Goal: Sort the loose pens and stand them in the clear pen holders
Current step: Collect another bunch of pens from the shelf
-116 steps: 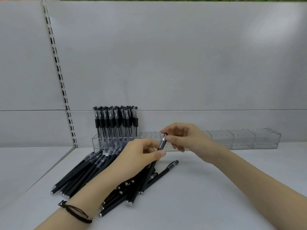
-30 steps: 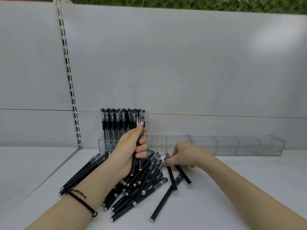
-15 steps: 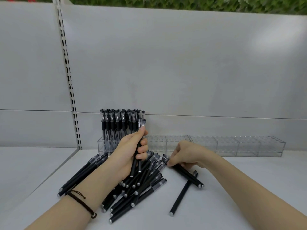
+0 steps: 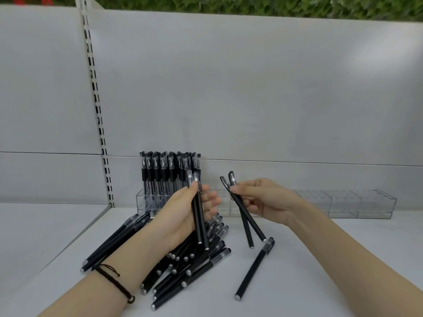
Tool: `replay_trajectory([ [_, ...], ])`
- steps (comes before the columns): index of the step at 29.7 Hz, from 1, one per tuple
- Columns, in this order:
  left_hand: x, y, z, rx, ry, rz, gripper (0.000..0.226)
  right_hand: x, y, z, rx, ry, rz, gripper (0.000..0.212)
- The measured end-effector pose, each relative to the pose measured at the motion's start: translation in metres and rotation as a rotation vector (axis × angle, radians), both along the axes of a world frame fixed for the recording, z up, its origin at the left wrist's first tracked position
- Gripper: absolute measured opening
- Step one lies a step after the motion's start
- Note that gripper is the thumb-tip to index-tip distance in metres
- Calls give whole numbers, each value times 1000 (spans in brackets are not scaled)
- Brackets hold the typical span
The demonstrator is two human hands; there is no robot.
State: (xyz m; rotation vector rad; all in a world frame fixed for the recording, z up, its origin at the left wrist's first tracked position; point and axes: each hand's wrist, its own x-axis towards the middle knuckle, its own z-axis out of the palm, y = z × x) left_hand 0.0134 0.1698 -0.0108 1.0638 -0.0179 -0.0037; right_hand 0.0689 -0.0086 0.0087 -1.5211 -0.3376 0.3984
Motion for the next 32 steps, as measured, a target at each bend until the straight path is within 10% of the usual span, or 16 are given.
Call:
replay_trajectory([
  [6,-6,-1,6,133,-19,-165,30,-11,21,2,237,-23,-21,7],
  [21,-9,-10,1,169,-32,-171,37,-23,34,1,33,-282,-138,26],
  [32,-10,7,8,27,12,-49,37,-26,-23,12,-1294,-305,177,48],
])
